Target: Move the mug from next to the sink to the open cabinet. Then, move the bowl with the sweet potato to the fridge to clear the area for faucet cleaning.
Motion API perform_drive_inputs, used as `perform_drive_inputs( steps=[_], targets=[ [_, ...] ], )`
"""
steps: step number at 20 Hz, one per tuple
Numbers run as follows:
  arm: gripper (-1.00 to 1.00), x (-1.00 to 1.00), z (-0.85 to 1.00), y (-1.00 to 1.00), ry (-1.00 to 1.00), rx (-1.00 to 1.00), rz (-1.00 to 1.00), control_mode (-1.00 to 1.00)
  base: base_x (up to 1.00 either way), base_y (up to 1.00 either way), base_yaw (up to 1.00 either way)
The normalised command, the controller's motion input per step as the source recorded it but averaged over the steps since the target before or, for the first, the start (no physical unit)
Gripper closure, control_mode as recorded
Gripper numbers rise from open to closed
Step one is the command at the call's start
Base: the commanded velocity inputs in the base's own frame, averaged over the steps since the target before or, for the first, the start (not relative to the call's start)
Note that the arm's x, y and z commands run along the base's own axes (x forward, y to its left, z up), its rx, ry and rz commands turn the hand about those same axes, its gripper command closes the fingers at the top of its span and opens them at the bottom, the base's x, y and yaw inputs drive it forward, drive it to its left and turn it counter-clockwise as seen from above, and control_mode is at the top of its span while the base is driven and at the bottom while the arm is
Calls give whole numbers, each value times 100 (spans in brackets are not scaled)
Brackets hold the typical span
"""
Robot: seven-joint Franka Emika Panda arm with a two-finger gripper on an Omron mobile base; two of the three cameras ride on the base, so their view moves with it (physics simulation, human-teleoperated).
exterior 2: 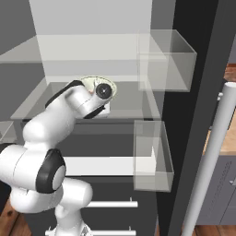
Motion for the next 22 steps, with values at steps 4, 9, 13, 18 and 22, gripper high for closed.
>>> perform_drive_inputs(
  steps=[4,9,13,18,22],
  targets=[
    [100,53,5,5,19,0,-8,-100,0,0,0],
    [100,23,-2,3,21,0,-1,-100,0,0,0],
    [100,31,0,4,7,0,-3,-100,0,0,0],
    [-100,21,0,5,3,0,-5,-100,0,0,0],
    [-100,-5,2,1,-2,0,0,-100,0,0,0]
  ],
)
